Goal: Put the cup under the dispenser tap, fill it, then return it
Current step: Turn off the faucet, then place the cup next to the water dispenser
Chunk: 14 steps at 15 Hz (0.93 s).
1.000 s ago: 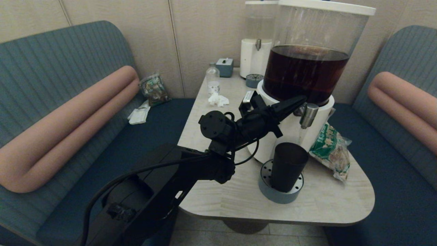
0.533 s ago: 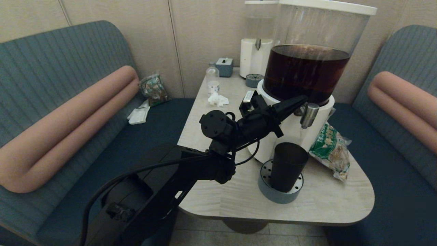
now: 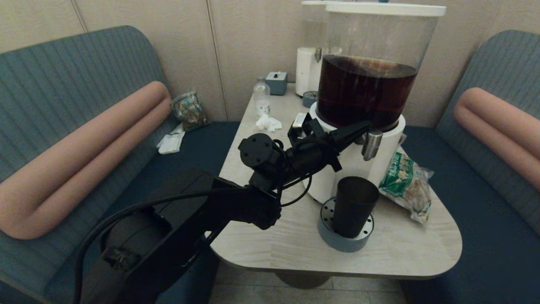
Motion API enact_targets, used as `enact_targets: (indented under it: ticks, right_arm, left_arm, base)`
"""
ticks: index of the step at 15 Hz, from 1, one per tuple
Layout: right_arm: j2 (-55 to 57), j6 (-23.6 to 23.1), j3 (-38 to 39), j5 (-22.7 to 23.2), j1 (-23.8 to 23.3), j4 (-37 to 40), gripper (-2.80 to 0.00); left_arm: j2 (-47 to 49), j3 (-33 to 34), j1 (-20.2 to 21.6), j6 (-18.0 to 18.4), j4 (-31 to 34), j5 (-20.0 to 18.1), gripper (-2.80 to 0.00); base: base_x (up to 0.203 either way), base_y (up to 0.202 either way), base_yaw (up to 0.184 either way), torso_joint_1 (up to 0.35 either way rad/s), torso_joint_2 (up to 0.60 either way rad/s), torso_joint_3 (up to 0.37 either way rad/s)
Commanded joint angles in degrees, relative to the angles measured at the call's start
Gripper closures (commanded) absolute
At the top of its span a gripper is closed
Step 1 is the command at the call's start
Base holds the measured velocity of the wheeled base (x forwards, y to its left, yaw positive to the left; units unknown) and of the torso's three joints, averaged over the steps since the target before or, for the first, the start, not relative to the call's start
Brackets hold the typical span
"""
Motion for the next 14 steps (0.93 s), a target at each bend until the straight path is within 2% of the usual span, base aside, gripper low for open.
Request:
enact_targets:
  ticks: [1,7,9,12,14]
  right_arm:
    - [0.07,-0.07,0.08,0.03,0.01,0.01,0.00]
    - [0.07,-0.07,0.09,0.03,0.01,0.01,0.00]
    - [0.07,-0.07,0.09,0.03,0.01,0.01,0.00]
    - [0.07,-0.07,0.09,0.03,0.01,0.01,0.00]
    - [0.07,-0.07,0.07,0.03,0.01,0.01,0.00]
  left_arm:
    - [-3.36,2.31,0.57,-0.31,-0.69,0.05,0.00]
    - [-8.67,5.72,1.81,0.13,-0.69,0.15,0.00]
    - [-11.47,8.77,2.20,0.96,-0.69,0.09,0.00]
    - [-15.79,16.37,2.32,3.97,-0.69,0.02,0.00]
    - [-19.86,23.29,2.37,7.69,-0.69,-0.12,0.00]
  base:
    - [0.000,0.000,0.000,0.000,0.00,0.000]
    - [0.000,0.000,0.000,0.000,0.00,0.000]
    - [0.000,0.000,0.000,0.000,0.00,0.000]
    - [0.000,0.000,0.000,0.000,0.00,0.000]
    - [0.000,0.000,0.000,0.000,0.00,0.000]
